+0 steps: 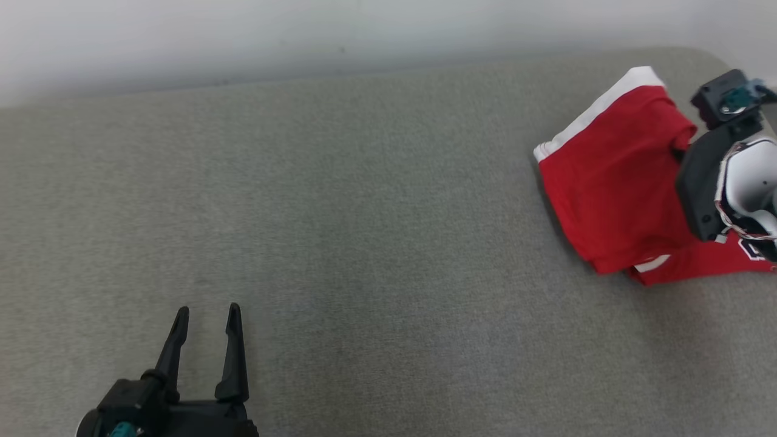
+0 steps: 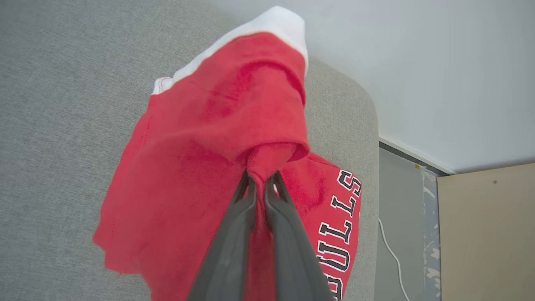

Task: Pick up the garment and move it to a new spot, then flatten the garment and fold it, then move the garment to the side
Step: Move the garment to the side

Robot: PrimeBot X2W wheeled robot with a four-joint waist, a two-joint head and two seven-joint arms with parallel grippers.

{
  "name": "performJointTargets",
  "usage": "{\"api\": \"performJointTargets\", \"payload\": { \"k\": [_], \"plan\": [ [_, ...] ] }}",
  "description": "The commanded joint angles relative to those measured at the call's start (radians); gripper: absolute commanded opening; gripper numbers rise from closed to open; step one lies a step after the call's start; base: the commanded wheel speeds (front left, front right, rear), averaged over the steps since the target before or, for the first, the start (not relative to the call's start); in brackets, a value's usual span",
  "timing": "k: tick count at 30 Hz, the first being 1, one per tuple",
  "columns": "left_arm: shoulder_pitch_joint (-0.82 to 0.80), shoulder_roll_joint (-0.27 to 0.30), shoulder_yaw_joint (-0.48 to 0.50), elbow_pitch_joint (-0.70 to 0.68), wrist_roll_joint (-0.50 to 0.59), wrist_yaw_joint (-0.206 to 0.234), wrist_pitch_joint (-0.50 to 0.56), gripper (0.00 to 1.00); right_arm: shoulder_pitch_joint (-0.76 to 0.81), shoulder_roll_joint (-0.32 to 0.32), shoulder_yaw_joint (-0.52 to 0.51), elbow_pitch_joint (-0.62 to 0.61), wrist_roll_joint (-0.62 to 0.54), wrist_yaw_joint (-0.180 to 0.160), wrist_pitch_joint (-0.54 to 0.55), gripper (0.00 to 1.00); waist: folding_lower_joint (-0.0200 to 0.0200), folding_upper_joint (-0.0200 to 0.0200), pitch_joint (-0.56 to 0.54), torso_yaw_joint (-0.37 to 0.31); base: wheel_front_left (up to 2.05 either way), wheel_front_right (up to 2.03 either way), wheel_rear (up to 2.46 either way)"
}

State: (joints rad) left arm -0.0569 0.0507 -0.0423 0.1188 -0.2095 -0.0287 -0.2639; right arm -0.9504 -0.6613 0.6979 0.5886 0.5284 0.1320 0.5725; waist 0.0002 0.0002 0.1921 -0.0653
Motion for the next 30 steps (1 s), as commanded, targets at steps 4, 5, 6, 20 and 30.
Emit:
{"api": "performJointTargets", "payload": {
  "k": [4,5,6,20,30],
  "plan": [
    [-0.038,0.002,0.01,0.003,0.027,-0.019,0.0,1.0,-0.011,-0.015,-0.029,0.053,-0.017,-0.003,-0.062,0.0,-0.0002,-0.0002,0.097,-0.061,0.0,0.0,0.0],
    [-0.045,0.002,0.01,0.005,0.033,-0.023,0.0,1.0,-0.011,-0.02,-0.037,0.069,-0.025,-0.003,-0.078,0.0,-0.0002,-0.0002,0.106,-0.061,0.0,0.0,0.0],
    [-0.051,0.001,0.008,0.006,0.038,-0.027,0.0,1.0,-0.014,-0.028,-0.043,0.081,-0.041,-0.003,-0.095,0.0,-0.0002,-0.0002,0.116,-0.06,0.0,0.0,0.0],
    [-0.1,0.006,0.009,0.025,0.079,-0.059,0.0,1.0,0.04,0.002,-0.268,0.347,-0.23,-0.003,-0.286,1.0,-0.0002,-0.0002,0.152,-0.019,0.0,0.0,0.0],
    [-0.02,0.002,0.051,0.018,0.044,-0.053,0.0,1.0,0.159,0.167,-0.411,0.326,-0.242,-0.003,-0.51,1.0,-0.0002,-0.0002,-0.002,-0.036,0.0,0.0,0.0]
  ]
}}
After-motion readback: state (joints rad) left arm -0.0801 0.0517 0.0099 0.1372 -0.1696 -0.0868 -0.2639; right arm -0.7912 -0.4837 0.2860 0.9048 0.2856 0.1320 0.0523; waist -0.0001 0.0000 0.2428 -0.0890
